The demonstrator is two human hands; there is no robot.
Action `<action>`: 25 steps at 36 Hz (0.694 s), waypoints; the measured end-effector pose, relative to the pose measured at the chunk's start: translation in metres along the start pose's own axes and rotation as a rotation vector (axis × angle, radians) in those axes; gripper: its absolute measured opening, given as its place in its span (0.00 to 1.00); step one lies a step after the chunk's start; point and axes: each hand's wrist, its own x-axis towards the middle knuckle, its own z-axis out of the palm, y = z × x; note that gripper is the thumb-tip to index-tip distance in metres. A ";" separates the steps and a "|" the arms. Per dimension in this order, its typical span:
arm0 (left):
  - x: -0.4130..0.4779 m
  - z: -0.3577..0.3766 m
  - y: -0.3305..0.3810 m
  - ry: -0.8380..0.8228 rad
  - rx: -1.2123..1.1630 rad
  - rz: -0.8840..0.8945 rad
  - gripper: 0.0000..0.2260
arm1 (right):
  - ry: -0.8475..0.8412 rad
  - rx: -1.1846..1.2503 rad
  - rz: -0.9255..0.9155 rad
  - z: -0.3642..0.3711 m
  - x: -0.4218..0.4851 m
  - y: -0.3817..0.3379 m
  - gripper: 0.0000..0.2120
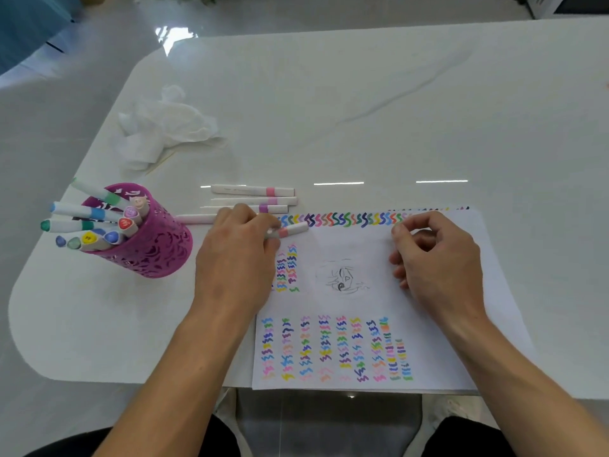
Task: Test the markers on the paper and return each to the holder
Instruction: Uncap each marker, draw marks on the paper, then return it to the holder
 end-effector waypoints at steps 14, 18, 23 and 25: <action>0.002 -0.001 0.018 0.008 -0.252 -0.034 0.05 | -0.031 0.056 0.013 -0.006 0.000 -0.003 0.05; -0.001 -0.001 0.030 -0.092 -0.572 -0.156 0.02 | -0.015 0.110 -0.003 -0.010 -0.002 -0.006 0.04; -0.006 0.001 0.043 -0.195 -0.799 -0.199 0.03 | -0.110 0.170 -0.062 -0.010 -0.007 -0.014 0.05; -0.008 0.002 0.047 -0.236 -0.858 -0.205 0.03 | -0.188 0.163 -0.098 -0.007 -0.010 -0.016 0.07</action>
